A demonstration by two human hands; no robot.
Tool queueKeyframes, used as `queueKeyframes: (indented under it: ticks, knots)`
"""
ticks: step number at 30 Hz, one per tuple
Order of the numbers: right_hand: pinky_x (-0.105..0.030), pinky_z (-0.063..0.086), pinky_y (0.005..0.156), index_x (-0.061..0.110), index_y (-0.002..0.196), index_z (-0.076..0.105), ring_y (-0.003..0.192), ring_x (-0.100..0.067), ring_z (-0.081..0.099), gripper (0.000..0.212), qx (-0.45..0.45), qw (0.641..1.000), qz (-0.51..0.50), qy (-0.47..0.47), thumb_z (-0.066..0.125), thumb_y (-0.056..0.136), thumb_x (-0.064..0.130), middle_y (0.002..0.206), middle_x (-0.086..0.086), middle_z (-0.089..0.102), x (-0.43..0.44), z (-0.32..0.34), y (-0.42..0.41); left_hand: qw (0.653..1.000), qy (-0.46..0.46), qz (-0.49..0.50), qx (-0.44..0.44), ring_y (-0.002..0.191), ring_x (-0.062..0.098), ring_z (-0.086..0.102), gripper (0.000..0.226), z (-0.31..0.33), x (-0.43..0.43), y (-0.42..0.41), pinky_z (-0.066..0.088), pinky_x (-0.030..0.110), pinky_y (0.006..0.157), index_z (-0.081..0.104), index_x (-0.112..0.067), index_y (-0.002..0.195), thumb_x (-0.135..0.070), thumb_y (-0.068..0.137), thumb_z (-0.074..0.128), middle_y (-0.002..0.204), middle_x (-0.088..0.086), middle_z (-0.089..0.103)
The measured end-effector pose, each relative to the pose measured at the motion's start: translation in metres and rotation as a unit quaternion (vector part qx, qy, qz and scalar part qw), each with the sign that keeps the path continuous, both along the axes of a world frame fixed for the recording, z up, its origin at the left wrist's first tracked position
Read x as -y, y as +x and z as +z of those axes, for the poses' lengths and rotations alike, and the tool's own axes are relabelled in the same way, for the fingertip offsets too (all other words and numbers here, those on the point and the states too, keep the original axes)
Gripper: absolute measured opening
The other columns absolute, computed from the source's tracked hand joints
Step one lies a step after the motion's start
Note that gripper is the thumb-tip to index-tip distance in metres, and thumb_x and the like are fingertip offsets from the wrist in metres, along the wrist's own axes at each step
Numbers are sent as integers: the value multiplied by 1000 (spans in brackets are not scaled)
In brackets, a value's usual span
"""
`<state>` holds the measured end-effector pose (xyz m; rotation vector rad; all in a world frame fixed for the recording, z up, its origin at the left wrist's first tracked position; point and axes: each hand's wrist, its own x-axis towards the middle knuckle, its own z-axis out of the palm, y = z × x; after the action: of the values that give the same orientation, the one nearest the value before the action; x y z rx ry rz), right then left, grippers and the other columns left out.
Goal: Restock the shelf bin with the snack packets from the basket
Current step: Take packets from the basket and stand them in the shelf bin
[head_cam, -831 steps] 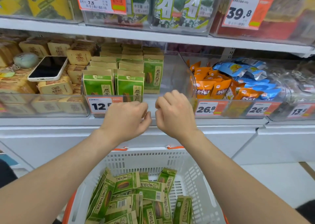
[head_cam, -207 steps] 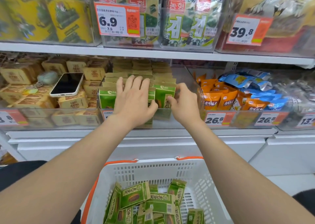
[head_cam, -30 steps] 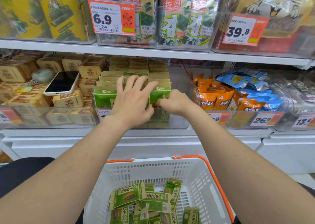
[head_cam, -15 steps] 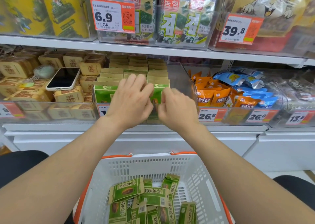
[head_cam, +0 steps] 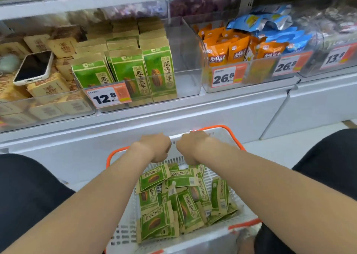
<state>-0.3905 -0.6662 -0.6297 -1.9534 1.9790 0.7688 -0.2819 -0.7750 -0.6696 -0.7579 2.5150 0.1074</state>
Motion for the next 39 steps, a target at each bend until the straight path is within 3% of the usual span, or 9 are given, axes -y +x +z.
queueKeyframes:
  ticks: [3, 7, 10, 15, 23, 27, 31, 34, 39]
  knots:
    - [-37, 49, 73, 15, 104, 58, 87, -23, 56, 8, 38, 998, -24, 50, 60, 97, 12, 89, 2, 51, -1, -24, 12, 996, 79, 19, 34, 105, 25, 69, 28, -47, -12, 10, 58, 43, 94, 71, -25, 118, -14, 96, 58, 119, 0, 70]
    - [-36, 45, 68, 14, 126, 63, 86, -24, 57, 30, 65, 997, 1, 35, 60, 97, 9, 108, -1, 62, -11, -55, 22, 985, 130, 22, 110, 101, 22, 66, 34, -78, -31, 23, 59, 39, 85, 69, -21, 128, -8, 99, 58, 122, 2, 67]
    - [-37, 45, 67, 14, 122, 62, 88, -25, 58, 26, 62, 997, 2, 42, 60, 97, 9, 112, -3, 64, -14, -69, 24, 972, 168, 6, 165, 95, 23, 61, 55, -91, -44, 30, 55, 32, 72, 59, -22, 145, 3, 97, 54, 139, 3, 60]
    - [-36, 50, 67, 13, 87, 51, 86, -23, 63, 13, 57, 998, 13, 38, 58, 97, 7, 95, -3, 59, -14, -77, 21, 947, 224, -35, 229, 140, 29, 51, 81, -108, -67, 47, 54, 39, 99, 33, -25, 164, 12, 94, 51, 165, 3, 39]
    - [-34, 50, 66, 12, 100, 59, 84, -21, 64, 6, 73, 996, 19, 49, 58, 97, 8, 88, -1, 58, -10, -74, 27, 963, 196, -35, 183, 122, 29, 61, 85, -125, -73, 67, 57, 38, 88, 33, -27, 160, 5, 90, 70, 149, 7, 51]
    - [-33, 48, 62, 13, 98, 58, 81, -20, 63, 7, 73, 996, 22, 45, 57, 96, 6, 87, -1, 58, -12, -76, 30, 974, 188, -47, 122, 93, 20, 61, 18, -124, -73, 62, 54, 33, 78, 60, -16, 108, -15, 96, 74, 107, -1, 66]
    - [-33, 51, 67, 13, 101, 57, 82, -21, 62, 9, 71, 996, 24, 52, 59, 96, 6, 96, -3, 62, -15, -76, 29, 974, 220, 4, 55, 83, 15, 56, 10, -119, -58, 63, 49, 30, 72, 60, -20, 94, -18, 98, 69, 95, -5, 65]
    - [-34, 49, 70, 13, 116, 59, 86, -23, 58, 22, 83, 996, -20, 34, 63, 96, 5, 105, -3, 60, -14, -74, 24, 967, 204, 99, -115, 93, 15, 61, 8, -102, -36, 60, 43, 29, 75, 62, -29, 97, -23, 103, 64, 98, -9, 64]
    - [-39, 60, 77, 9, 140, 37, 93, -24, 64, 67, 250, 943, -212, -51, 76, 86, 18, 99, -2, 57, 0, -75, -1, 842, 211, 293, -400, 75, 24, 73, 12, -62, -20, 48, 60, 38, 64, 60, -19, 102, -13, 108, 51, 94, 5, 68]
